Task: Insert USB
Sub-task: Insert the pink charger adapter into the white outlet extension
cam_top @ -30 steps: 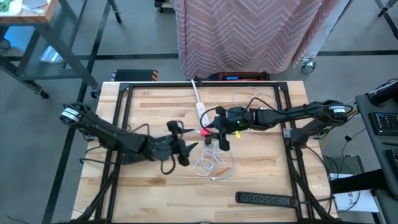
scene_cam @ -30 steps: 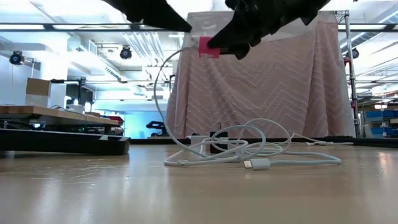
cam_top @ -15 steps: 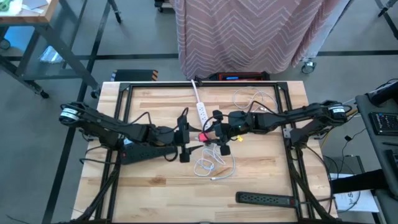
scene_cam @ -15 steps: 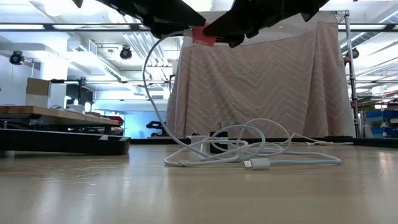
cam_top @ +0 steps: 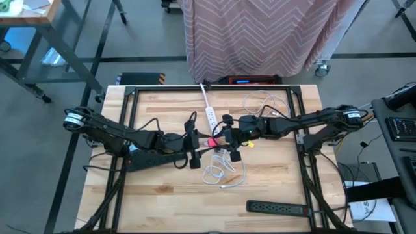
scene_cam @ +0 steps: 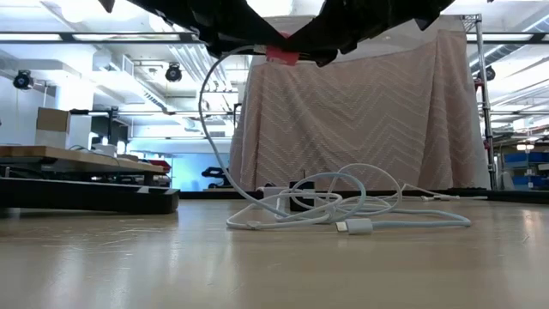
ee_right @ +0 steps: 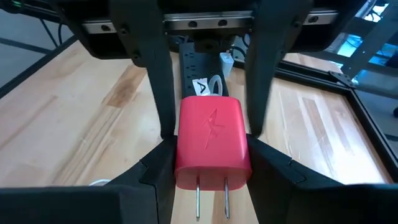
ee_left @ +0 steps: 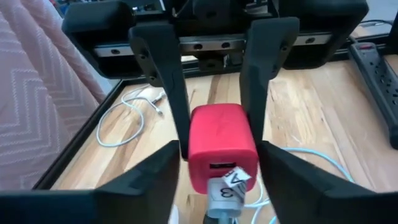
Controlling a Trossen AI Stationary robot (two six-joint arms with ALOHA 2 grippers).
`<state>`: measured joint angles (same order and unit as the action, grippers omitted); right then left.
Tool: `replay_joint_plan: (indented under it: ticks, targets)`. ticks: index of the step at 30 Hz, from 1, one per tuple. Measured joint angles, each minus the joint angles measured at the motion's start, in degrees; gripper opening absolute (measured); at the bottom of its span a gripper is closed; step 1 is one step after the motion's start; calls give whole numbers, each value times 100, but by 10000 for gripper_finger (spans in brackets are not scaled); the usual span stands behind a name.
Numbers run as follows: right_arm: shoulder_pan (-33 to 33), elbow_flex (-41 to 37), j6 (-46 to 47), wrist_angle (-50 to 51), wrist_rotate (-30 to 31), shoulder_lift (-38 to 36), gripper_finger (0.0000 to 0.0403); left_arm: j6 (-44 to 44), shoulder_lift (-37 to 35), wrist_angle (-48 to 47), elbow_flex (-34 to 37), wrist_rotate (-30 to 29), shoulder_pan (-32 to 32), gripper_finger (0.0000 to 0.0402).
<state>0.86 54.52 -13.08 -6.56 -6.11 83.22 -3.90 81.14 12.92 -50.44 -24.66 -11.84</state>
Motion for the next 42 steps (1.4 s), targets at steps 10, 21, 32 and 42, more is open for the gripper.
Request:
replay_joint_plan:
  ticks: [10, 21, 32, 42]
  targets:
    - [0, 26, 387, 20, -13, 0, 177, -172, 0, 50, 1, -10, 4, 127]
    - [7, 1091, 489, 3476, 1791, -508, 282, 811, 304, -3391, -2145, -405, 787, 127]
    - [138, 861, 1688, 6003, 1658, -1309, 301, 903, 2332, -6335, -4708, 2113, 2481, 127]
    - [779, -435, 2950, 5592, 1516, -1481, 284, 221, 4215, -8421, -7199, 2120, 2805, 127]
